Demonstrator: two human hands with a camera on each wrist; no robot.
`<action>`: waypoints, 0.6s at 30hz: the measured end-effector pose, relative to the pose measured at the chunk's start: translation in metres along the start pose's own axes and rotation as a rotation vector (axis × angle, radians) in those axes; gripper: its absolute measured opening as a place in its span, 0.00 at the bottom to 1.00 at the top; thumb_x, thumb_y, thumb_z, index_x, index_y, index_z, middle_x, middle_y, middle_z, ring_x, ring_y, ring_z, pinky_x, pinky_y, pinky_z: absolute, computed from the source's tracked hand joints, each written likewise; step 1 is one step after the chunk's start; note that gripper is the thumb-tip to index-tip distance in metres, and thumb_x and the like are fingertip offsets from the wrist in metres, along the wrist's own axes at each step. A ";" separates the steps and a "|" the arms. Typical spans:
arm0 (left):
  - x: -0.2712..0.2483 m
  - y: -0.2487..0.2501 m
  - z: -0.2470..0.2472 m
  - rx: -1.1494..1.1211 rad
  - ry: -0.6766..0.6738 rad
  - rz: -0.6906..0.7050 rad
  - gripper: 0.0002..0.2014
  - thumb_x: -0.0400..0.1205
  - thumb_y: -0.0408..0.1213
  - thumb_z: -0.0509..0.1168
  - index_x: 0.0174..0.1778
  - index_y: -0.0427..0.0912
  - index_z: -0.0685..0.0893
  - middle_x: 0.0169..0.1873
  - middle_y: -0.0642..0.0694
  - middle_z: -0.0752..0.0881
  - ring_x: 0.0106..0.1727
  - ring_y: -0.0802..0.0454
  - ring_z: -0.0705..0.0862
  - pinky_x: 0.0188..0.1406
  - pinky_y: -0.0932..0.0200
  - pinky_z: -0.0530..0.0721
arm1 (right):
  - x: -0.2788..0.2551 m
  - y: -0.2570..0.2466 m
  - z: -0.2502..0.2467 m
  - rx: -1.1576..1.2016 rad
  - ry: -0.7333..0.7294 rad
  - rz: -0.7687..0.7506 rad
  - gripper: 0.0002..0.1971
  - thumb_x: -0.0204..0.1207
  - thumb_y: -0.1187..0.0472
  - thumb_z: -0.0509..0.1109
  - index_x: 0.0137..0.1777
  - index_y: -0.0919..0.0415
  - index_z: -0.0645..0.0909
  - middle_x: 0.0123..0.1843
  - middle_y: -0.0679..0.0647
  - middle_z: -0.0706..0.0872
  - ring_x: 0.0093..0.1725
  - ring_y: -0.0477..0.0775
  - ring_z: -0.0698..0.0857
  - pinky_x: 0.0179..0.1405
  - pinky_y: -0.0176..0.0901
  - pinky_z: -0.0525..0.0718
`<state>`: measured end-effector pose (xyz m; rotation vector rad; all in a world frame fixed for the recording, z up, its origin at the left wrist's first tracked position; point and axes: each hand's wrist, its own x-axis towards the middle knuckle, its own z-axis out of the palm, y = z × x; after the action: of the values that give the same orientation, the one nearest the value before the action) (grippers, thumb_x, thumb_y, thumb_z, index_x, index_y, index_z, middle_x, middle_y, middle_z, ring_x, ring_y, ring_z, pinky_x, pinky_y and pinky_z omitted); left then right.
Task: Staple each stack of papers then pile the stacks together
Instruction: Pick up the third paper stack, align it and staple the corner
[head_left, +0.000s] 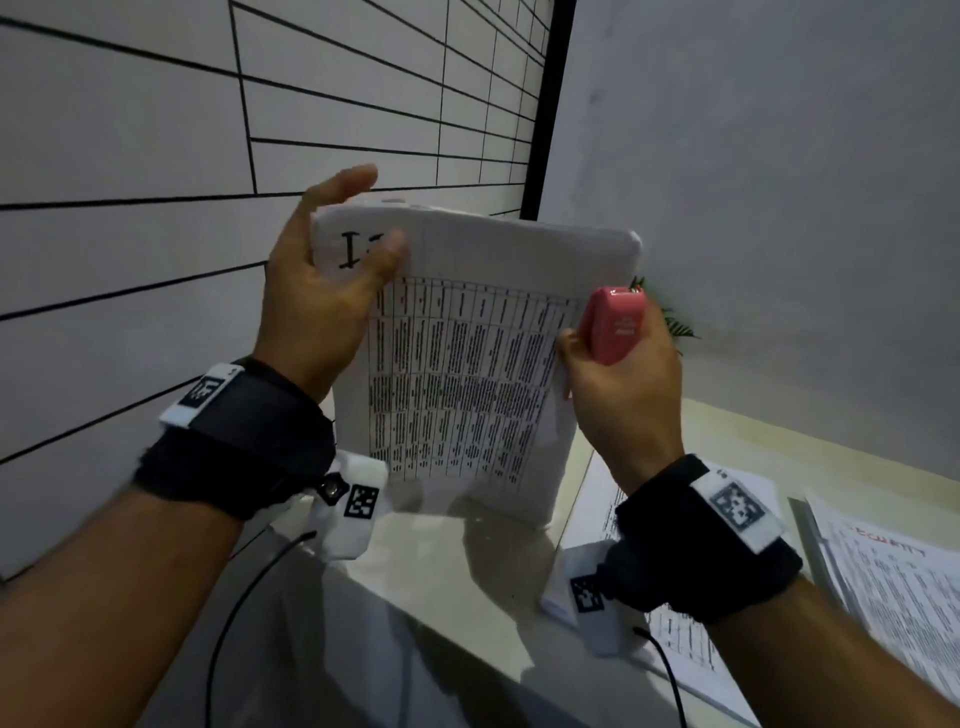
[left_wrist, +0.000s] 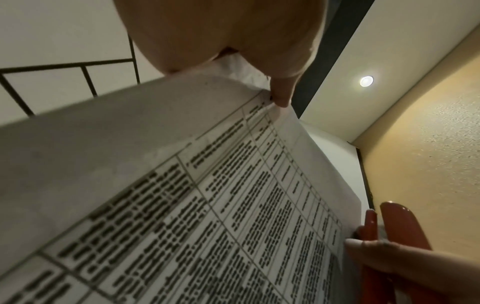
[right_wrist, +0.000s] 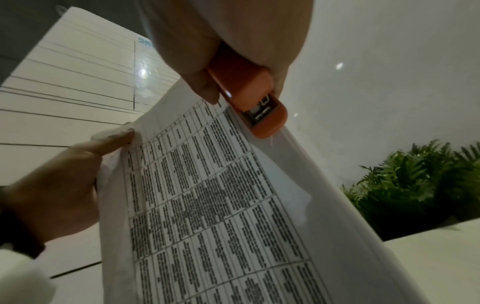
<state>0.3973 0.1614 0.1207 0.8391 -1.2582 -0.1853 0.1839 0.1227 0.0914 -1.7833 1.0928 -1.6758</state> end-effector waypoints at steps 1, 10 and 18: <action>0.000 0.000 0.002 -0.001 -0.011 0.006 0.15 0.81 0.33 0.67 0.59 0.57 0.77 0.51 0.52 0.82 0.47 0.62 0.85 0.43 0.68 0.87 | 0.000 0.000 0.001 -0.001 -0.008 0.003 0.12 0.74 0.64 0.75 0.53 0.56 0.76 0.45 0.54 0.85 0.45 0.57 0.86 0.46 0.60 0.90; -0.005 -0.007 0.009 -0.080 -0.040 -0.221 0.13 0.84 0.42 0.62 0.63 0.46 0.78 0.51 0.47 0.87 0.47 0.56 0.90 0.40 0.64 0.88 | 0.004 0.003 0.001 0.022 -0.059 0.010 0.12 0.74 0.63 0.75 0.54 0.55 0.77 0.48 0.50 0.87 0.47 0.52 0.88 0.48 0.50 0.90; -0.023 -0.013 0.011 0.051 0.011 -0.270 0.11 0.81 0.49 0.61 0.46 0.48 0.85 0.39 0.51 0.90 0.40 0.54 0.91 0.37 0.54 0.92 | 0.007 0.002 -0.001 0.024 -0.111 0.048 0.14 0.74 0.64 0.75 0.58 0.54 0.78 0.52 0.48 0.88 0.51 0.52 0.89 0.53 0.59 0.90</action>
<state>0.3843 0.1602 0.0959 1.0516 -1.1402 -0.3656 0.1817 0.1164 0.0946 -1.7980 1.0541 -1.5363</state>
